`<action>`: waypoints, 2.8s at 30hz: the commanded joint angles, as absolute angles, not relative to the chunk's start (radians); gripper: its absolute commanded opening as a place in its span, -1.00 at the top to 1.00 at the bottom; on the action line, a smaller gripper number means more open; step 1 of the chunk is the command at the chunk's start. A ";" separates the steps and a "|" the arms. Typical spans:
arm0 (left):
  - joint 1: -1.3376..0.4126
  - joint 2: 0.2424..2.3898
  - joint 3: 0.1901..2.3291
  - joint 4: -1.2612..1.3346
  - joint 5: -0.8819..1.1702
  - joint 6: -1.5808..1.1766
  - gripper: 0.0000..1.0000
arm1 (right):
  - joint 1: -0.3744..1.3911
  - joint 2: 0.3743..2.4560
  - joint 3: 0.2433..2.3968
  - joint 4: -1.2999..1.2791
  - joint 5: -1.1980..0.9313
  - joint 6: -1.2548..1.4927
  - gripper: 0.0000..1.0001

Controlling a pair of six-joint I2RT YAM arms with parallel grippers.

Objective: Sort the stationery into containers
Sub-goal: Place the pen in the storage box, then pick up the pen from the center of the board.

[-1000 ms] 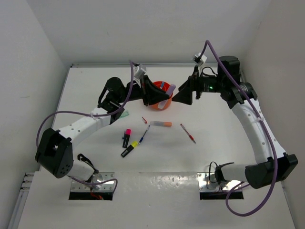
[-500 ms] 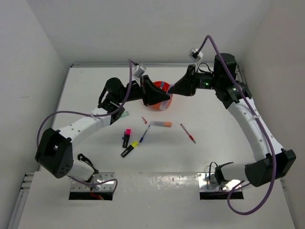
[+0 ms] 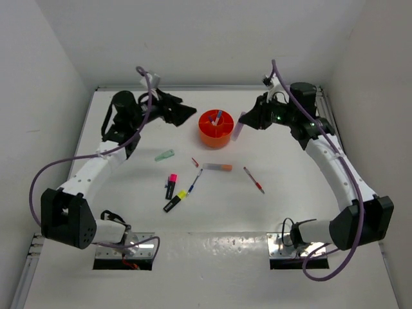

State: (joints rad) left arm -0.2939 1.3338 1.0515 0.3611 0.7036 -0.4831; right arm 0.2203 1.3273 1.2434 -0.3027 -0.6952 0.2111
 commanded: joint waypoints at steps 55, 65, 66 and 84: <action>-0.589 1.598 1.144 -0.238 0.548 0.520 -0.11 | 0.137 1.419 1.238 -0.214 -0.428 0.226 -0.05; -0.672 1.864 1.300 -0.236 0.480 0.647 -0.07 | 0.046 1.230 1.074 -0.344 -0.457 0.207 -0.01; -0.673 1.894 1.313 -0.257 0.486 0.663 -0.07 | 0.043 1.220 1.068 -0.348 -0.457 0.204 0.00; -0.690 2.000 1.285 -0.288 0.495 0.758 0.03 | 0.037 1.206 1.055 -0.400 -0.469 0.196 0.01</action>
